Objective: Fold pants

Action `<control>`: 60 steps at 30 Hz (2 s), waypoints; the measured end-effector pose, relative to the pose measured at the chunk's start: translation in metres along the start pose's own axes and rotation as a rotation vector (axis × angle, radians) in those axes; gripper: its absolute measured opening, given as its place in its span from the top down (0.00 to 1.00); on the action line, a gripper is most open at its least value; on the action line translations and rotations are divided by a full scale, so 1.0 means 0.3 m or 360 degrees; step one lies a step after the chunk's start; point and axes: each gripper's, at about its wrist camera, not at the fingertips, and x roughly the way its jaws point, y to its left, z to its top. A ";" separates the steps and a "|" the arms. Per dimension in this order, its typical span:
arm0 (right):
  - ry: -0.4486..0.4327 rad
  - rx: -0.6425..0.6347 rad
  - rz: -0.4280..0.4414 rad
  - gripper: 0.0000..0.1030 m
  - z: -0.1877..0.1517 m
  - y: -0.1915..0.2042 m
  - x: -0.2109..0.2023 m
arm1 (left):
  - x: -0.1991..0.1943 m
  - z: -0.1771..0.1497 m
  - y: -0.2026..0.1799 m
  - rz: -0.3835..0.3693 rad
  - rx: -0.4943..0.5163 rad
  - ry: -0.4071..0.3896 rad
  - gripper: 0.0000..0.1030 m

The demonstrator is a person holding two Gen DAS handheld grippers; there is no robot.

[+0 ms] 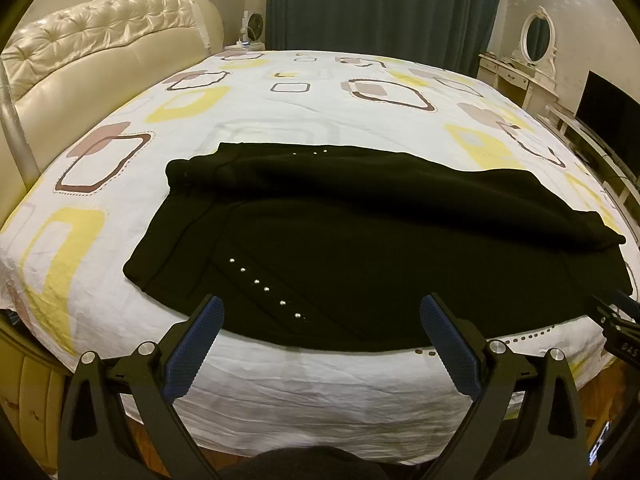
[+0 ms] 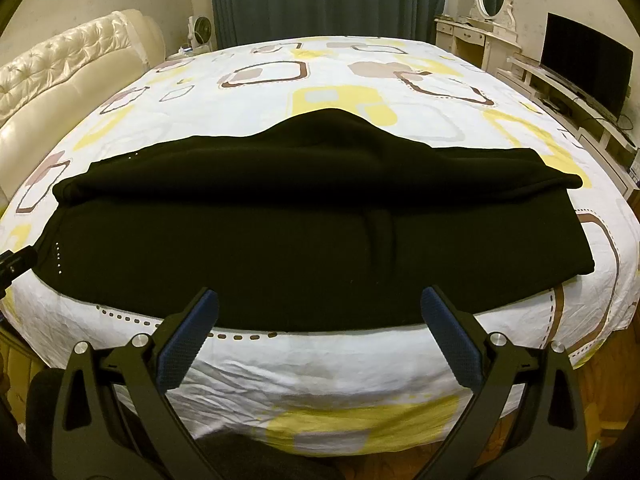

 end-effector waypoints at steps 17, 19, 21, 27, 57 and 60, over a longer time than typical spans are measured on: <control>0.0006 -0.0004 0.0004 0.02 -0.008 0.004 0.006 | 0.003 0.000 -0.005 -0.0004 0.0000 -0.0003 0.05; 0.0006 -0.0007 0.0000 0.02 -0.006 0.004 0.006 | 0.004 0.000 -0.005 -0.0005 0.0001 -0.0003 0.05; 0.0006 -0.0007 0.0000 0.02 -0.009 0.005 0.008 | 0.003 0.000 -0.004 -0.0006 0.0000 -0.0001 0.05; 0.0007 -0.0009 0.0001 0.02 -0.011 0.008 0.011 | 0.003 -0.001 -0.004 -0.0006 0.0000 -0.0001 0.05; 0.0014 -0.0020 0.0000 0.02 -0.022 0.016 0.018 | 0.002 -0.006 -0.018 -0.0009 0.0002 -0.0009 0.05; 0.0015 -0.0021 -0.0002 0.02 -0.022 0.017 0.019 | 0.002 -0.006 -0.021 -0.0010 0.0001 -0.0008 0.05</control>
